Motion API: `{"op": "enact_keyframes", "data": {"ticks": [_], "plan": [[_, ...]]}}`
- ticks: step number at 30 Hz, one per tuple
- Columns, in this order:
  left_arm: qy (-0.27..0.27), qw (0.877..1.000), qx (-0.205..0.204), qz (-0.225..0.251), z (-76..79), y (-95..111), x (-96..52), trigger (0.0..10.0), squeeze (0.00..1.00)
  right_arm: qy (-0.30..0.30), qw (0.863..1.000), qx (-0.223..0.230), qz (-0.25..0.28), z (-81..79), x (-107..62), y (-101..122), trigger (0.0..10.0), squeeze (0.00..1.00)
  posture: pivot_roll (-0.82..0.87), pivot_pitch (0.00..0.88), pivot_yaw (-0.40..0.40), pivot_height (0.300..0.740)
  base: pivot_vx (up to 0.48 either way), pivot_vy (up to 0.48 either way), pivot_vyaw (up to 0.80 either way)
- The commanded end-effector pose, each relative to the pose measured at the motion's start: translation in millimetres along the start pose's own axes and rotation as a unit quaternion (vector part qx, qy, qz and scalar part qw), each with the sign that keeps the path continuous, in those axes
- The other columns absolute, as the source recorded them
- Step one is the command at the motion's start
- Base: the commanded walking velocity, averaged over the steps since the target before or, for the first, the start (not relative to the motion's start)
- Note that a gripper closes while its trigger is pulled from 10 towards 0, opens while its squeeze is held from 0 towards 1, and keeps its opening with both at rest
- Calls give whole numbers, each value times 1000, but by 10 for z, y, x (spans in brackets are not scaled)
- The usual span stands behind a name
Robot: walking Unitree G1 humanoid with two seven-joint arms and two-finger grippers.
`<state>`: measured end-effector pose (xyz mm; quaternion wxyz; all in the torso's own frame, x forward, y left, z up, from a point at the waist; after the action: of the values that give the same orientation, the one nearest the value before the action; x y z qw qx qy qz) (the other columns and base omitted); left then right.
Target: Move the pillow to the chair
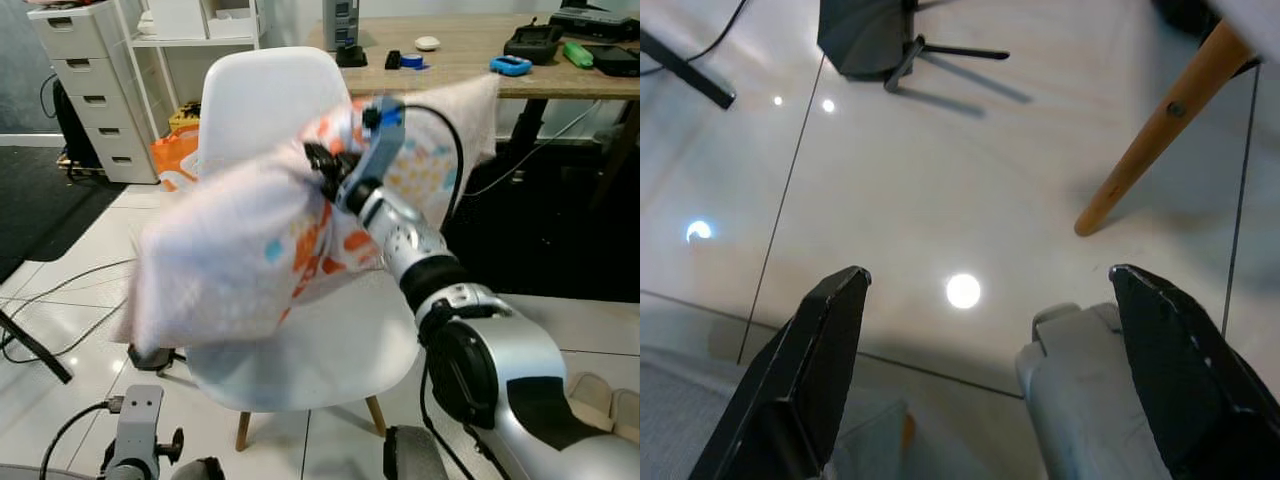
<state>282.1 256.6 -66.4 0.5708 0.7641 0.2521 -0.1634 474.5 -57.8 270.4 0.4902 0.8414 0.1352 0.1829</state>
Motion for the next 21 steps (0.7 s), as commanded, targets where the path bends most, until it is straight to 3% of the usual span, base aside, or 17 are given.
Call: {"op": "enact_keyframes", "data": {"ticks": [1,3,4,5,6,17,21], "plan": [[-1,1000,7,-7,-19,-74,-28,10000,0,-34,999,-14,26,141,-33,118,10000,0,-42,77,49,476,0,0,0],[-2,1000,7,-7,-20,-78,-30,10000,0,-54,998,-9,16,238,-67,46,10000,0,-42,83,50,476,0,0,0],[-2,1000,7,-7,-21,-78,-31,10000,0,-64,998,-3,16,279,-82,16,10000,553,-40,84,49,476,0,0,0],[-2,1000,7,-7,-21,-78,-31,10000,0,-64,998,-3,16,279,-82,16,10000,553,-40,84,49,476,0,0,0],[-2,1000,7,-7,-22,-79,-31,10000,0,-84,996,2,15,343,-104,-29,10000,1000,-41,84,49,476,0,0,0],[-1,1000,4,-6,-2,-52,-18,10000,0,-141,989,29,-21,536,-185,-251,10000,1000,-49,79,44,476,0,0,0],[-1,1000,3,-5,5,-36,-10,10000,0,-156,983,62,-73,584,-239,-492,10000,1000,-52,78,47,476,0,0,0]]}}
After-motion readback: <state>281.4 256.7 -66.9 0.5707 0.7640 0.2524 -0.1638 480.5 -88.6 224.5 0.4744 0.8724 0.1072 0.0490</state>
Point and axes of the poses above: a point about 5 cm out from each wrist's last joint towards the gripper, its own x axis pointing out of the wrist towards the gripper, its own y axis along the axis of the wrist's last joint, z = x × y, the point moved 6 cm from there along x, pointing out of the wrist towards the gripper, and after that the axes turned 10 degrees about x, right-handed, at the moved point
